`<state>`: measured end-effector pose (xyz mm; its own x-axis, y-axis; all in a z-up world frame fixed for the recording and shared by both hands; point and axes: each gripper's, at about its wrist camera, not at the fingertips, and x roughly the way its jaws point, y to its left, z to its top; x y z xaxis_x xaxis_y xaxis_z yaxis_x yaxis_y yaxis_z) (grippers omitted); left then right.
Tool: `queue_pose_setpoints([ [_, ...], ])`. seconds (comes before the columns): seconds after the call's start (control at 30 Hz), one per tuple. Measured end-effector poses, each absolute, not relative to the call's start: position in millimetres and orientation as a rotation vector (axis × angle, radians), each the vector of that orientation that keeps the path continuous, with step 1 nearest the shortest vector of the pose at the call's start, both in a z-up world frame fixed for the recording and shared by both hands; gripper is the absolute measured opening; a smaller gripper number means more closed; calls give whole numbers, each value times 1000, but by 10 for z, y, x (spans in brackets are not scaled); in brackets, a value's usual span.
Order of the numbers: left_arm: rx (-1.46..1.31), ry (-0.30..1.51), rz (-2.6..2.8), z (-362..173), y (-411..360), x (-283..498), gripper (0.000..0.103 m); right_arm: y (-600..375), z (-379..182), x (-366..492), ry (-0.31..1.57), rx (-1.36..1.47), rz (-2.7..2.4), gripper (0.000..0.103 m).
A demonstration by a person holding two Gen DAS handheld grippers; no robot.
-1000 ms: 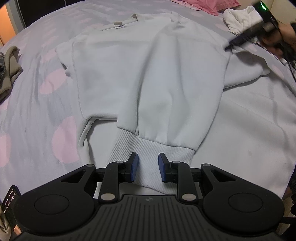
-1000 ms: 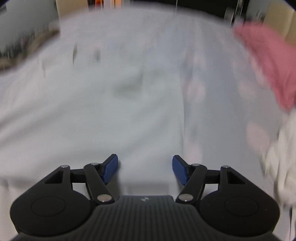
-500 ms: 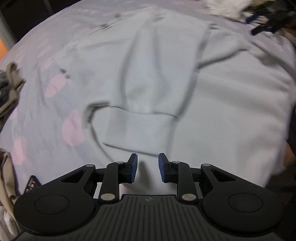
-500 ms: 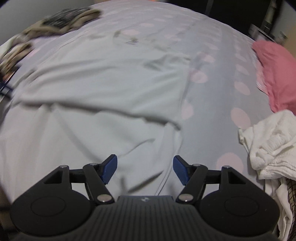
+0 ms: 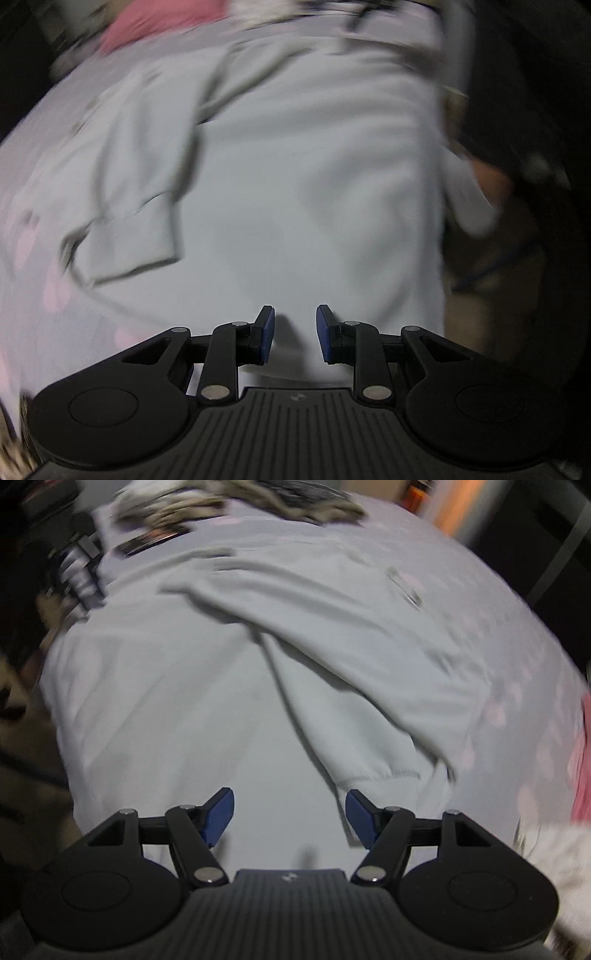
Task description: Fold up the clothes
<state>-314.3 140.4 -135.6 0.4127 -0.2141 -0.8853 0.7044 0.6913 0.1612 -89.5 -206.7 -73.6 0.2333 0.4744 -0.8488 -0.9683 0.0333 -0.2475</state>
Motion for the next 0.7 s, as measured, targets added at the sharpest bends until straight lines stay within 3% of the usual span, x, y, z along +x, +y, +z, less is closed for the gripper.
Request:
queue_pose_setpoints([
  [0.2,1020,741,-872,-1613,1066,-3699,23,-2059,-944,-1278,608,-1173,1359,70],
  [0.37,1372,470,-1018,-1879,905,-4116,23,-2077,-975,-1312,622,-1187,1365,70],
  [0.5,1586,371,-1127,-2092,975,-4397,25,-2081,-930,-1251,622,-1156,1353,70],
  [0.63,1726,281,-1105,-2240,1099,-4524,30,-2084,-954,-1266,629,-1150,1355,70],
  [0.7,1791,199,-1065,-2311,1118,-4541,41,-2080,-960,-1271,634,-1147,1358,70],
])
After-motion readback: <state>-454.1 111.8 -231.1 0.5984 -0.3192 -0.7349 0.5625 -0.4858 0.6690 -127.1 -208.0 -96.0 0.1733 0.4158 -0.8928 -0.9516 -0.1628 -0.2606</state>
